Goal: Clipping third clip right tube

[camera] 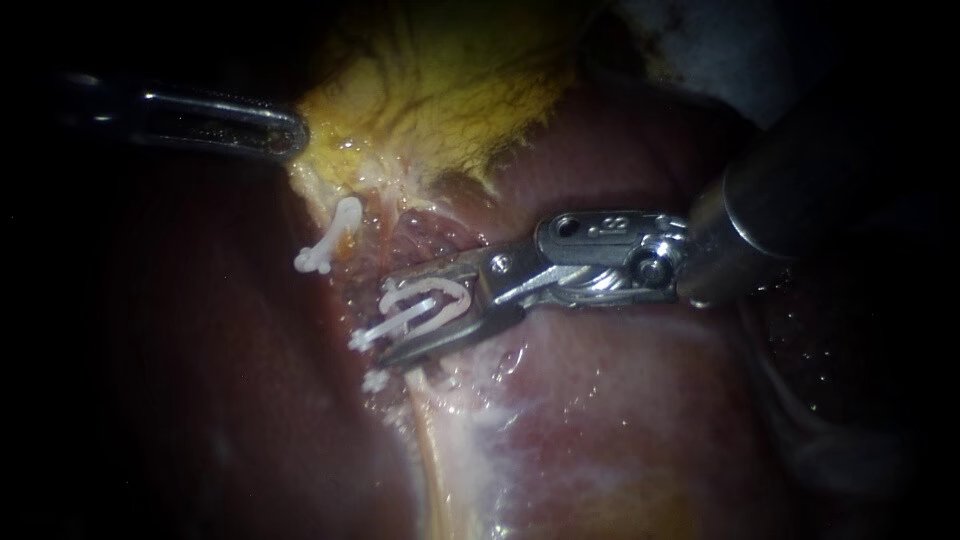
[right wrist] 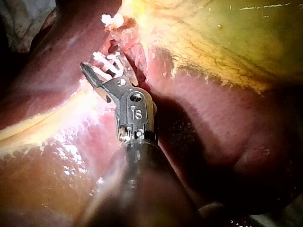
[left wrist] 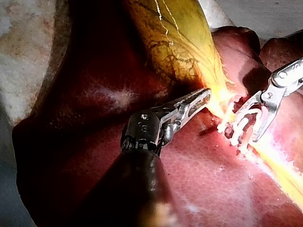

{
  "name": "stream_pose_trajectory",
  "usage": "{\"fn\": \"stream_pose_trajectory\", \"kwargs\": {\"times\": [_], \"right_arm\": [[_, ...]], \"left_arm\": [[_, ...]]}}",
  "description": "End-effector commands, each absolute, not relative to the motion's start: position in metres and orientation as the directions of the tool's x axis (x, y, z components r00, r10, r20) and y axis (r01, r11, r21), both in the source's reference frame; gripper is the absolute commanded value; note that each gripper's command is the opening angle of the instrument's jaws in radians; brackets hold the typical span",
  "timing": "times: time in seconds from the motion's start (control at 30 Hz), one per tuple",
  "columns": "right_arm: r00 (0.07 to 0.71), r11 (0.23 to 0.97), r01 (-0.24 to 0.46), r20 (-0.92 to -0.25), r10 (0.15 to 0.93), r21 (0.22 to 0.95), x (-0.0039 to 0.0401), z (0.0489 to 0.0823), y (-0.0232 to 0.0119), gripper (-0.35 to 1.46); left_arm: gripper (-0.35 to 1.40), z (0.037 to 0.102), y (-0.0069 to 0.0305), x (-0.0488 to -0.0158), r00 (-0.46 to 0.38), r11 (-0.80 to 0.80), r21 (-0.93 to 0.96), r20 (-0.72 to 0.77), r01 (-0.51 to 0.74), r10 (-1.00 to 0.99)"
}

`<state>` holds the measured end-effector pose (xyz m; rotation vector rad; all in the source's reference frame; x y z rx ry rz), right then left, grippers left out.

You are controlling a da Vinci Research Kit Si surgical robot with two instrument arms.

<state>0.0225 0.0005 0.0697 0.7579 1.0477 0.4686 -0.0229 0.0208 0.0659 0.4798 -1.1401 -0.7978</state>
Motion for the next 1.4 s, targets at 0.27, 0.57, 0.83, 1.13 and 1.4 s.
{"fn": "stream_pose_trajectory", "kwargs": {"times": [0.27, 0.57, 0.83, 1.13, 1.4], "right_arm": [[0.439, 0.659, 0.009, -0.595, 0.673, 0.752, 0.0212, 0.0689, 0.0008, 0.48], [0.431, 0.631, -0.010, -0.566, 0.702, 0.776, 0.0192, 0.0693, 0.0020, 0.49], [0.419, 0.611, -0.016, -0.550, 0.723, 0.791, 0.0185, 0.0711, 0.0029, 0.50], [0.263, 0.486, 0.050, -0.481, 0.836, 0.872, 0.0203, 0.0715, 0.0034, 0.52], [0.173, 0.396, 0.192, -0.428, 0.887, 0.898, 0.0222, 0.0711, 0.0031, 0.53]], "left_arm": [[-0.35, 0.0659, 0.0208, -0.0228, 0.195, 0.639, 0.703, 0.611, 0.311, -0.767], [-0.35, 0.0659, 0.0207, -0.0227, 0.195, 0.640, 0.703, 0.612, 0.311, -0.767], [-0.35, 0.0659, 0.0208, -0.0227, 0.195, 0.640, 0.703, 0.612, 0.311, -0.767], [-0.35, 0.0659, 0.0208, -0.0227, 0.195, 0.640, 0.703, 0.611, 0.311, -0.767], [-0.35, 0.0659, 0.0208, -0.0227, 0.195, 0.640, 0.703, 0.611, 0.311, -0.767]]}}
